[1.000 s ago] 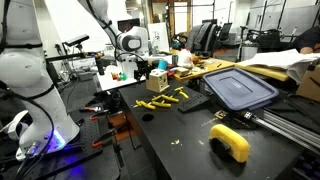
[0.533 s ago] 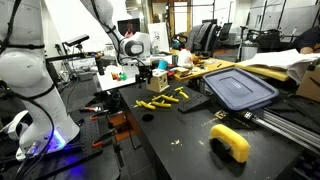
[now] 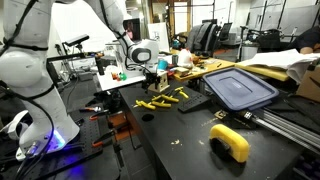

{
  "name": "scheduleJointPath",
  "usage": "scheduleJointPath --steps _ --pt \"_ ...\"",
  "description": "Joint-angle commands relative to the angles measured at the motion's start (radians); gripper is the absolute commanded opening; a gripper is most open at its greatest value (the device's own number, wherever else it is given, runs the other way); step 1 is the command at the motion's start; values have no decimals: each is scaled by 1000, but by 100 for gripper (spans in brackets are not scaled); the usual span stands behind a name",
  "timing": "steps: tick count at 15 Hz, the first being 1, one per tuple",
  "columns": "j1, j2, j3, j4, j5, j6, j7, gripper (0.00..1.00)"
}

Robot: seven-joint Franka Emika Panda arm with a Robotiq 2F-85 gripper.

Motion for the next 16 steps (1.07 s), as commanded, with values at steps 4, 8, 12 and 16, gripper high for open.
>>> scheduleJointPath --steps 4,8,12,16 --pt "-11 115 5 109 92 -13 2 100" --pt "-19 153 5 140 115 -11 -7 74" --pt "-29 175 1 155 122 -13 -10 42" --pt "-35 174 2 159 131 -12 -12 13"
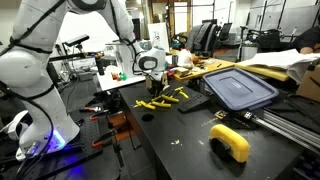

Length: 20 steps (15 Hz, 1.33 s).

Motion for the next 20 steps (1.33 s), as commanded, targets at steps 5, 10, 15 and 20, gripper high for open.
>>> scheduleJointPath --steps 5,10,15,20 --pt "-9 -14 5 -5 22 -4 -23 2" --pt "18 -73 -5 -59 -8 5 -42 2" --pt "130 -206 -85 -156 -185 24 24 2" --pt "257 -321 -186 -205 -541 13 206 2"
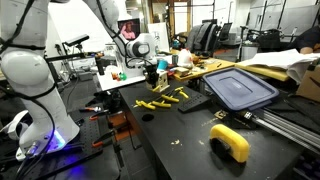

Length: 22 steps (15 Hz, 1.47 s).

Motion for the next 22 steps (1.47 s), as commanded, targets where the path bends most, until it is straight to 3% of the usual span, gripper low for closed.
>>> scheduleJointPath --steps 1,4,8,15,22 --pt "87 -120 -57 -73 -247 2 167 2" --pt "111 -179 -37 -72 -458 -23 321 2" --pt "92 -249 45 -65 -680 -62 479 2" --pt "25 -296 199 -47 -872 -111 599 2" --pt "32 -282 311 -15 -984 -145 723 2"
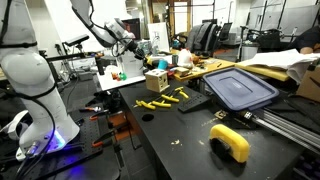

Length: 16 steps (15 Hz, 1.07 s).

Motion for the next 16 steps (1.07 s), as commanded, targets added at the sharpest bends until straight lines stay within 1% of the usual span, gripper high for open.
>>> scheduleJointPath --steps 1,5,6,7,10,13,16 --pt "-4 -9 50 15 -41 -36 59 2" --pt "-15 -3 95 7 196 -10 -96 2" --pt "-71 78 41 79 193 40 -174 2" --pt "-82 85 37 92 249 59 -226 2" --pt "-111 137 -3 174 323 66 -312 2" --pt "-116 198 -39 267 381 48 -377 2" --pt "-95 249 -65 331 420 46 -413 2"
